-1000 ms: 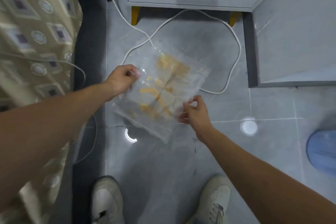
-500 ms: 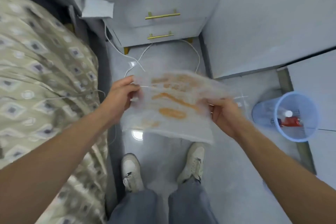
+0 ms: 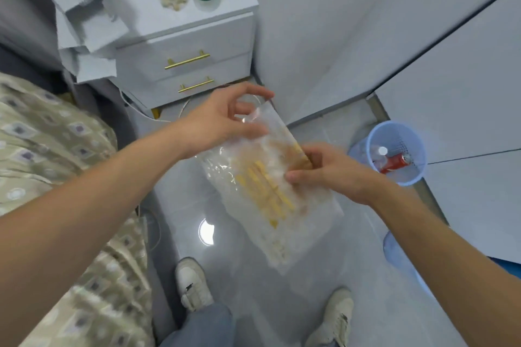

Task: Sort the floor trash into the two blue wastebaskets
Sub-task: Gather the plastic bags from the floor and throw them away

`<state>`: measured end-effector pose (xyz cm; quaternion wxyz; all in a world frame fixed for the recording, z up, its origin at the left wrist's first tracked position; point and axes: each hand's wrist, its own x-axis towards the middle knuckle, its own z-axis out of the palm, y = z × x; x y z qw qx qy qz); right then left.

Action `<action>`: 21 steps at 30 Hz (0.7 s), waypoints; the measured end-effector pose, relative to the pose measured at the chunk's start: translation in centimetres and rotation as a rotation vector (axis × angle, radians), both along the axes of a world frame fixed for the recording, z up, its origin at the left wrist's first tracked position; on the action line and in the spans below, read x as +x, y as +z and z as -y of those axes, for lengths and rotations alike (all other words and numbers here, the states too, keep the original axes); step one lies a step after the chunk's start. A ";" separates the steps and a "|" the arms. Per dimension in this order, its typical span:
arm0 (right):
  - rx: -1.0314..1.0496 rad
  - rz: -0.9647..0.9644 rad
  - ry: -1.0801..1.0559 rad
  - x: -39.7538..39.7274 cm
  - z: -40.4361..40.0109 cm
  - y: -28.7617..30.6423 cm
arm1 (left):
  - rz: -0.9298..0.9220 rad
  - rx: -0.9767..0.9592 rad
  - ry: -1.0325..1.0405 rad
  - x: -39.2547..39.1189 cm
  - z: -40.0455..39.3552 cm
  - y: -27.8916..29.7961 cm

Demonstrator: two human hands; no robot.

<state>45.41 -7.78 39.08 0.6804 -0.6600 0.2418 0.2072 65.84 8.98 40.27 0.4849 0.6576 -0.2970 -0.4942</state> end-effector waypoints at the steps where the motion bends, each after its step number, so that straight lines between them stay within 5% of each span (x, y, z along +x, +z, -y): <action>1: -0.004 0.027 -0.062 -1.1 0.1 -0.1 | 0.027 0.029 -0.016 -0.6 1.1 0.1; 3: 0.023 0.050 -0.260 -3.9 1.0 -0.7 | 0.022 0.094 0.049 -1.4 2.2 -0.2; 5: 0.075 0.053 -0.488 -7.2 2.4 -1.3 | -0.178 0.110 0.099 -2.8 2.5 -1.2; 8: 0.150 0.050 -0.707 -11.8 4.1 -2.4 | -0.298 0.156 -0.008 -8.4 4.0 -3.3; 14: 0.114 -0.002 -0.683 -21.8 9.1 -2.9 | -0.187 0.129 -0.050 -20.0 11.7 -3.9; 21: 0.364 0.081 -0.936 -31.8 14.4 -2.5 | -0.253 0.105 -0.069 -28.2 19.5 -4.0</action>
